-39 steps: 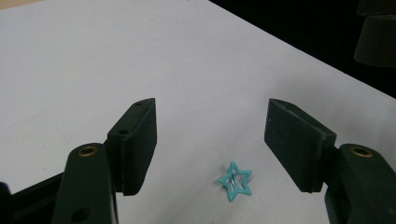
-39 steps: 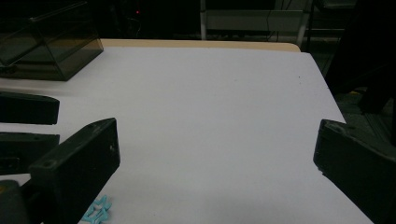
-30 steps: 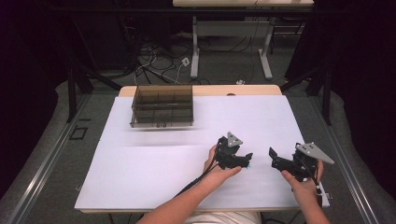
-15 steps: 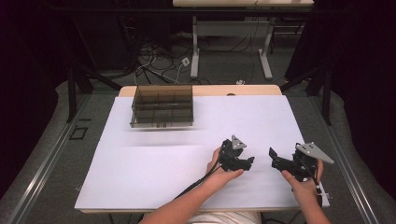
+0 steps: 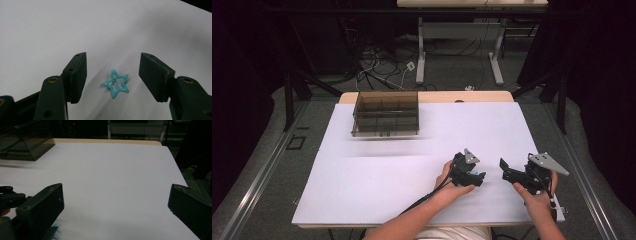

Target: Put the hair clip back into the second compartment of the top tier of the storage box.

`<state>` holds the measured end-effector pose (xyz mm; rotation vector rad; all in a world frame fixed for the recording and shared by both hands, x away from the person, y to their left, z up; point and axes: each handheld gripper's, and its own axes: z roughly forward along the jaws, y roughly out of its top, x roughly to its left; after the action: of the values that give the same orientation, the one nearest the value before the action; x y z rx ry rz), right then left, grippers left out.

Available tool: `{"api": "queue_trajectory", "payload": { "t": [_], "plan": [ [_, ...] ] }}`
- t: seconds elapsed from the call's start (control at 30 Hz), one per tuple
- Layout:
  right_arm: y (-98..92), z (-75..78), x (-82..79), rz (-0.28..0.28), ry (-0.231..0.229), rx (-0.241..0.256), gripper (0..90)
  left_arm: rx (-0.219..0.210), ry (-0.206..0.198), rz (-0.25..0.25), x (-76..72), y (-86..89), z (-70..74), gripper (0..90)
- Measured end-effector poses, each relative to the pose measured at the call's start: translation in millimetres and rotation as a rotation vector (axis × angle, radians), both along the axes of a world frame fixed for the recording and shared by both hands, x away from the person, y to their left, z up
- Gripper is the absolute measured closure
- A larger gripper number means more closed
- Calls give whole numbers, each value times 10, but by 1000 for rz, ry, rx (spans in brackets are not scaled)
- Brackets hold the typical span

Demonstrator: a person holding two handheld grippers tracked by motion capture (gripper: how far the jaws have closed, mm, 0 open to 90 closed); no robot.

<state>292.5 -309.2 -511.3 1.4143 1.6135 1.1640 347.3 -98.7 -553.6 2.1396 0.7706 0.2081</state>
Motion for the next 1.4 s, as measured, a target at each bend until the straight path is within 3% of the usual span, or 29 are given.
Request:
{"api": "queue_trajectory", "payload": {
  "t": [0.13, 0.17, 0.23, 0.33, 0.47, 0.63, 0.93, 1.2, 1.4],
  "plan": [
    [-4, 7, -8, -4, 9, -5, 1, 16, -2, -10, -7, -16, -10, 411],
    [5, -8, 10, -8, -18, 2, 1, 21, -5, -12, -4, -27, -22, 414],
    [7, -10, 12, -7, -19, 3, 1, 29, -5, -12, -1, -38, -37, 418],
    [-15, 8, -9, 6, 9, -10, 1, 37, -3, -14, 2, -50, -53, 432],
    [-12, -1, 1, -4, -1, -1, 1, 32, 3, -10, 2, -63, -68, 469],
    [-16, 9, -10, 2, 10, -6, 1, 62, -1, -17, -3, -71, -85, 491],
    [-16, -2, 1, 0, 0, 0, 1, 67, -14, -11, -17, -79, -90, 570],
    [-16, -1, -4, 2, 11, 5, 1, 76, -23, -19, -36, -70, -88, 706],
    [-15, -5, -2, 5, 12, 2, 1, 69, -21, -20, -31, -59, -92, 726]
  ]
}}
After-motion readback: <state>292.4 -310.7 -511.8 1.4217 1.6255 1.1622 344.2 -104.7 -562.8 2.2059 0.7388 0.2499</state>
